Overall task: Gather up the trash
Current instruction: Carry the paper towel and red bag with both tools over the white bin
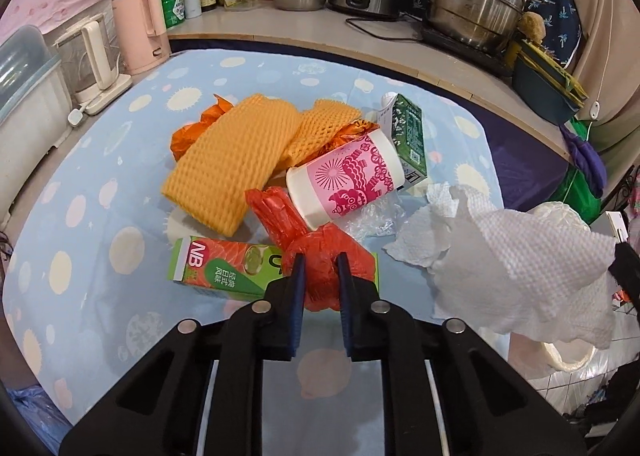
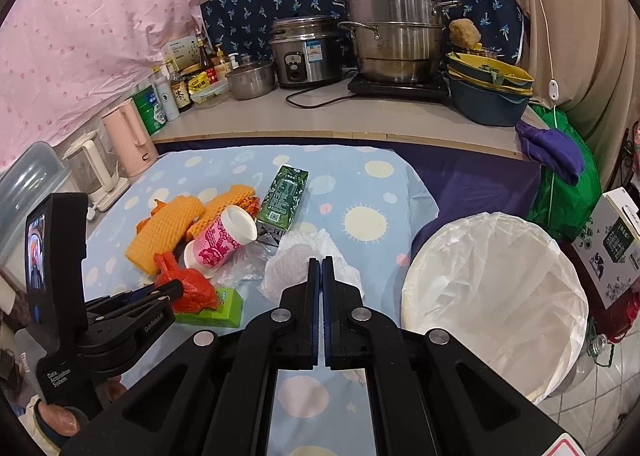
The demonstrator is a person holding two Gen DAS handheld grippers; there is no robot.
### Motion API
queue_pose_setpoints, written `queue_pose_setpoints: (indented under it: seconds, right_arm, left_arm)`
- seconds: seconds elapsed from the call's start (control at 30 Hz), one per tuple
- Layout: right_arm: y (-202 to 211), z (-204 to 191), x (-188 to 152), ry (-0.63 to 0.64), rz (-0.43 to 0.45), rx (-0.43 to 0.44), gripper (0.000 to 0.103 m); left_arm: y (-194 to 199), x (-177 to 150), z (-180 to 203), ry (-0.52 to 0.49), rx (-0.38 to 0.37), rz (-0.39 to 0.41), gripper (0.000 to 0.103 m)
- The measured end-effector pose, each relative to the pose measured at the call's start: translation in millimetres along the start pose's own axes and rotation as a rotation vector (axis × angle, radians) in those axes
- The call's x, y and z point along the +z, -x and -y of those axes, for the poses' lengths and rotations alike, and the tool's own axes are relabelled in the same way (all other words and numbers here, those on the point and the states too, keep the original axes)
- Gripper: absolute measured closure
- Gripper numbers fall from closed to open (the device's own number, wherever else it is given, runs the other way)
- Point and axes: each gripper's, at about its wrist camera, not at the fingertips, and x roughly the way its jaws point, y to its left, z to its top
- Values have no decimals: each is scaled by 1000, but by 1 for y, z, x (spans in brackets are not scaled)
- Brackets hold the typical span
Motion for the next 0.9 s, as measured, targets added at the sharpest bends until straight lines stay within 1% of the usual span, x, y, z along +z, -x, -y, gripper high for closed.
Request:
queue_pose_setpoints:
  seconds: [0.3,0.47,0.57,0.77,0.9]
  right_arm:
    - [51,19,19,-25,117,-16,101]
    - [80,35,28,-40,182,-35,101]
    - [95,49,33,-64,206,-39,102]
    - [118,74,35,-96,246,-80,101]
    - [125,90,36,-109,260,-113,101]
  left_arm:
    - [51,-1,13,-26,3,69,89]
    - [81,-3,28,-55,-14,116,89]
    - [96,-4,38,-71,-35,135,89]
    - [116,-11,63,-109,-72,168,89]
    - [125,-16,82,-136,-97,180,89]
